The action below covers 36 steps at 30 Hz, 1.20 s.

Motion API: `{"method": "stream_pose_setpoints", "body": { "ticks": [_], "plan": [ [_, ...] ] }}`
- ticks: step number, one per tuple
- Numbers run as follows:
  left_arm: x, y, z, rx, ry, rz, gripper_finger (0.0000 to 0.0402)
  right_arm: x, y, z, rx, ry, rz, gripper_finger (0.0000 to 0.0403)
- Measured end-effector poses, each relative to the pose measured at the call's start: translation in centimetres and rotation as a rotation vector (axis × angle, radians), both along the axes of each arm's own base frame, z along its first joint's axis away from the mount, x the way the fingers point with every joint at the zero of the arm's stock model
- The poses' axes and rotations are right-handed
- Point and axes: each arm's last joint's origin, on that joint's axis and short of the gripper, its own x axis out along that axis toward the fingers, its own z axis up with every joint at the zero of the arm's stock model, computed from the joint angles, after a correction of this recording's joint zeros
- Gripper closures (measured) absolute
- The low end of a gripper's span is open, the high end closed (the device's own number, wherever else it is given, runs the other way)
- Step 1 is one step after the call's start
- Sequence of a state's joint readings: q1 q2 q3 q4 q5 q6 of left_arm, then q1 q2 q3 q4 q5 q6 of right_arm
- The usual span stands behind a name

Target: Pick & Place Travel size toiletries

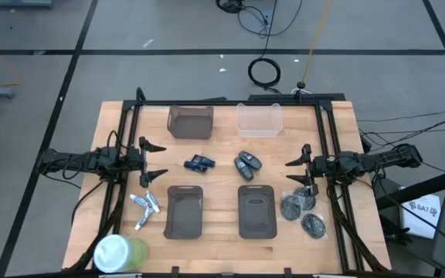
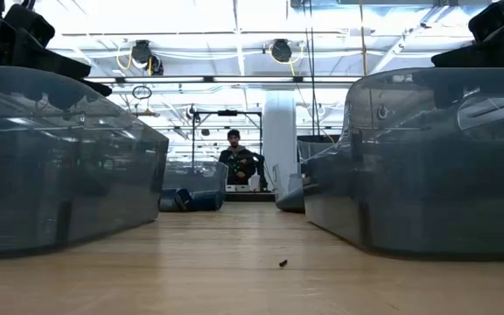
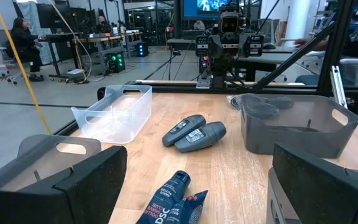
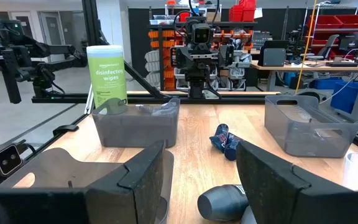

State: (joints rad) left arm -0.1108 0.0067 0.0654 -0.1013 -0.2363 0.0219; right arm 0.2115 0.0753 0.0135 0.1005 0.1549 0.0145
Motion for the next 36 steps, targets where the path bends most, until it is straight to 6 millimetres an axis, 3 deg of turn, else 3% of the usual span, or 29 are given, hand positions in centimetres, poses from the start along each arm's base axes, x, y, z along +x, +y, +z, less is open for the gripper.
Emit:
{"method": "stream_pose_setpoints", "body": {
  "ticks": [33,36],
  "plan": [
    [0.0,0.0,0.0,0.0,0.0,0.0,0.0007,0.0,0.0,0.01,0.001,-0.001,0.0,0.0215],
    [0.0,0.0,0.0,0.0,0.0,0.0,0.0007,0.0,0.01,0.02,0.088,0.003,0.004,0.0216]
  ]
}}
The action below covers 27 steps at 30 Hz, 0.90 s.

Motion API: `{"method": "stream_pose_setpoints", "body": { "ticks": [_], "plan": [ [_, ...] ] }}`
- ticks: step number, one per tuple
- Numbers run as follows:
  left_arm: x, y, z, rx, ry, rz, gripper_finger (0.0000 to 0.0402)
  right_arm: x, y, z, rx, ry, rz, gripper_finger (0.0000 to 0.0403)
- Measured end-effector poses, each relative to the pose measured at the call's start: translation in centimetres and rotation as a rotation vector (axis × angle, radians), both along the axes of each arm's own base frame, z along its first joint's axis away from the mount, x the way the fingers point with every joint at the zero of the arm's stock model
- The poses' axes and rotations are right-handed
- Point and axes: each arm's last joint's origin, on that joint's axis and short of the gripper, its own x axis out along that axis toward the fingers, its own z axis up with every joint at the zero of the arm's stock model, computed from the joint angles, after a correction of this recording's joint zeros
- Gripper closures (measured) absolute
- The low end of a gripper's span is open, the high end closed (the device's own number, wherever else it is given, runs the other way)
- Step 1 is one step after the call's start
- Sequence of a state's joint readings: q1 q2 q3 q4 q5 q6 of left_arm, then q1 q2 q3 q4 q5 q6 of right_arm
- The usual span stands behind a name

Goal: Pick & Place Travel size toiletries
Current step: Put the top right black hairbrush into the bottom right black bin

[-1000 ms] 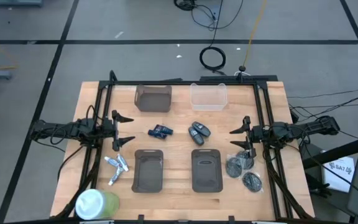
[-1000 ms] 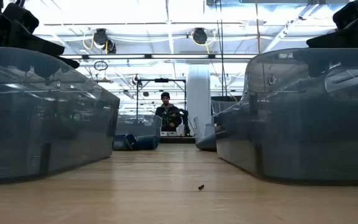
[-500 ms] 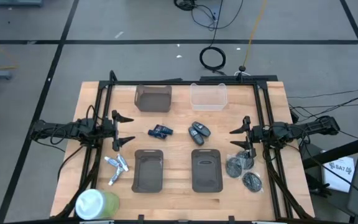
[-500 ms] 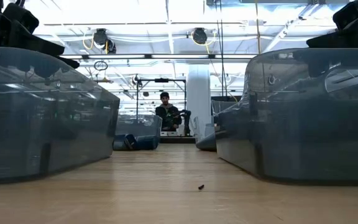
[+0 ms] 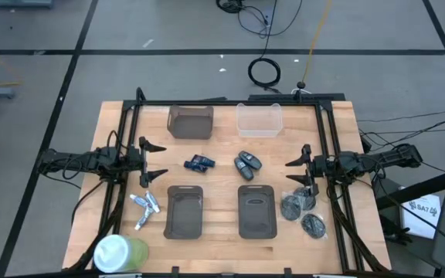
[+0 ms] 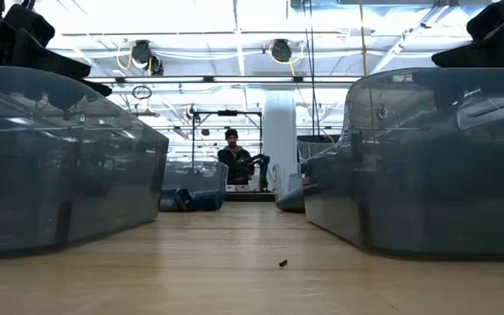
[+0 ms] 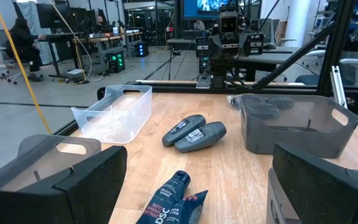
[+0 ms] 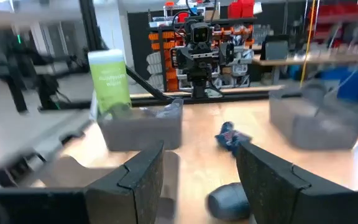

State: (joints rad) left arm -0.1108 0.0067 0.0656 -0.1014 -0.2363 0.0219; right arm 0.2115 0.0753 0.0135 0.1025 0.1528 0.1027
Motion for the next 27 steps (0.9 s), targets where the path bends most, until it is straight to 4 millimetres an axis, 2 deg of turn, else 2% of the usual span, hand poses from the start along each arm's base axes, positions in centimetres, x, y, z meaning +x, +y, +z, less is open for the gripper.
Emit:
{"method": "stream_pose_setpoints", "body": {
  "ticks": [4,11,18,23,27],
  "plan": [
    [0.0,0.0,0.0,0.0,0.0,0.0,0.0007,0.0,0.0,0.4,0.206,-0.025,0.008,0.0215],
    [0.0,0.0,0.0,0.0,0.0,0.0,0.0007,0.0,0.0,0.7,0.373,-0.051,0.019,0.0215],
    [0.0,0.0,0.0,0.0,0.0,0.0,0.0007,-0.1,0.0,0.9,0.39,-0.073,0.017,0.0216],
    [0.0,0.0,0.0,0.0,0.0,0.0,0.0007,-0.1,0.0,1.5,0.259,-0.135,0.036,0.0215],
    [0.0,0.0,0.0,0.0,-0.001,0.0,0.0007,-0.2,0.3,2.1,0.238,-0.19,0.098,0.0215]
  ]
}}
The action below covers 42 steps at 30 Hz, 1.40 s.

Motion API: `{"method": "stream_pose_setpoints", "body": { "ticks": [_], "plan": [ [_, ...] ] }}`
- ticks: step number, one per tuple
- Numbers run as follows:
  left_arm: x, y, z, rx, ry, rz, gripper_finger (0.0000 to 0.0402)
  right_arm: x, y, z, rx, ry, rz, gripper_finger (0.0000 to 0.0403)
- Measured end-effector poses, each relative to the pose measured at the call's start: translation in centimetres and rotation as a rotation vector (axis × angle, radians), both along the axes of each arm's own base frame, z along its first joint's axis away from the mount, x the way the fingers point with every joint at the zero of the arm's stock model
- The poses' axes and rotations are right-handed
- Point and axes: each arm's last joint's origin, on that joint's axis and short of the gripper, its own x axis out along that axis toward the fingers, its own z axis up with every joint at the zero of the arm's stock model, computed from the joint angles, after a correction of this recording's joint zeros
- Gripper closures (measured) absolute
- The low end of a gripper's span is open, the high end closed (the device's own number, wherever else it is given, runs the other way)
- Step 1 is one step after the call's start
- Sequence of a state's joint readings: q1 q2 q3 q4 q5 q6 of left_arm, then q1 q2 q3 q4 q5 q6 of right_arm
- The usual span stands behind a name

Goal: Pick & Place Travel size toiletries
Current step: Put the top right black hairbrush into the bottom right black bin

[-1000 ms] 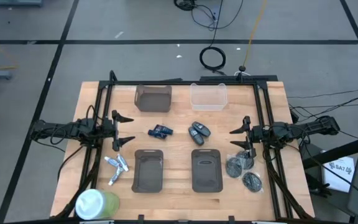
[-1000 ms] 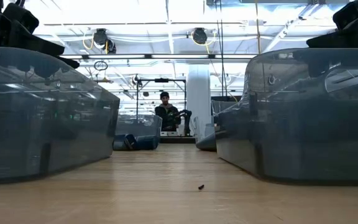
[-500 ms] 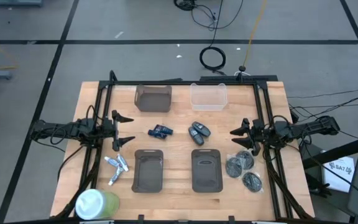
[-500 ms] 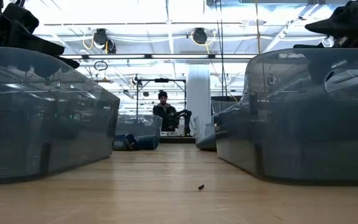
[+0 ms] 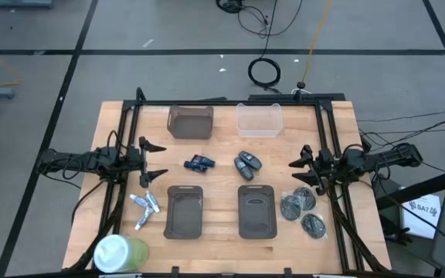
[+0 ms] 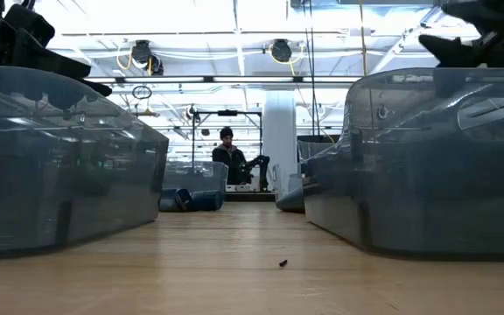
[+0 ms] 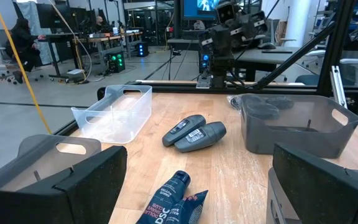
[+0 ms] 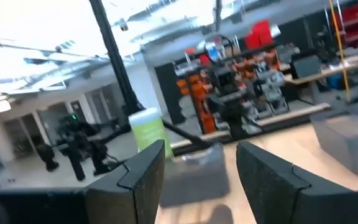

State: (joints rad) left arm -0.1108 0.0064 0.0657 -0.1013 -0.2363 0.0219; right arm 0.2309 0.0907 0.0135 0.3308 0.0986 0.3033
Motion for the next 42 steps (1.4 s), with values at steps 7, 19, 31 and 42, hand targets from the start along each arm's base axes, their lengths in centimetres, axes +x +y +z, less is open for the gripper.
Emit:
{"method": "stream_pose_setpoints", "body": {
  "ticks": [7,19,31,42],
  "plan": [
    [0.0,0.0,0.0,0.0,0.0,0.0,0.0007,0.4,1.4,2.0,-0.032,-0.031,0.124,0.018],
    [0.0,0.0,0.0,0.0,0.002,0.0,0.0007,3.7,4.7,9.6,-0.078,0.698,0.099,0.0155],
    [0.0,0.0,0.0,0.0,0.0,0.0,0.0007,3.4,6.5,1.3,0.353,1.638,-0.263,0.0181],
    [0.0,0.0,0.0,0.0,0.001,0.0,0.0007,1.4,5.8,-3.5,0.5,1.725,-0.464,0.0181]
  ]
}}
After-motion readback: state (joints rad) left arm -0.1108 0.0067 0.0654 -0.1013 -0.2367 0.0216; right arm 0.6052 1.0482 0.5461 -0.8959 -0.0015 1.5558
